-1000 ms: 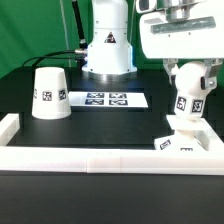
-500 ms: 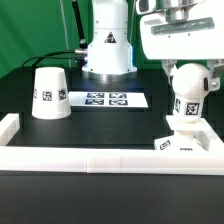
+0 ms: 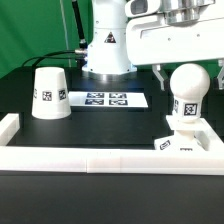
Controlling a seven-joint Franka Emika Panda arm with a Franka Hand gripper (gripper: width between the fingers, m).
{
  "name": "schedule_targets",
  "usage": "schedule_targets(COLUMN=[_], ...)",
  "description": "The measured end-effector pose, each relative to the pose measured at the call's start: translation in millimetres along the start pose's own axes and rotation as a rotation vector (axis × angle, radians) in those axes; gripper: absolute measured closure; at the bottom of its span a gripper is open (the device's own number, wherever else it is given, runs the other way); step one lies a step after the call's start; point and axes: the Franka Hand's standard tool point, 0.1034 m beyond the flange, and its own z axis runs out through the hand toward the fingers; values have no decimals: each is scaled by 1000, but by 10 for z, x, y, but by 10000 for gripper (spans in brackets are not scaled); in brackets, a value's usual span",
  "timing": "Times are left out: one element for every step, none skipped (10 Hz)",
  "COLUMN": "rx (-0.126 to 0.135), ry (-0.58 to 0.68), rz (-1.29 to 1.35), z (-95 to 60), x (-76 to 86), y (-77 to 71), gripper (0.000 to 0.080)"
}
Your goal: Assemble lamp
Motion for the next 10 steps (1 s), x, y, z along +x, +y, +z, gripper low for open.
schedule_targets(rx=[0,-4,-23,-33,-44,-51,-63,-73,-81,-92], ry=[0,2,14,21,23,26,26,24,20,13], rz=[-78,-175,-300,-418,-508,-566,-688,-791,-855,-964], z=[0,0,3,6,5,-2,-7,-11,-15,-16], x=[1,3,6,14,12,17,30,42,54,61], y=[2,3,-3,2,-6,-16,-13,-17,-27,-29], gripper=[101,101,101,101,101,101,101,101,101,101])
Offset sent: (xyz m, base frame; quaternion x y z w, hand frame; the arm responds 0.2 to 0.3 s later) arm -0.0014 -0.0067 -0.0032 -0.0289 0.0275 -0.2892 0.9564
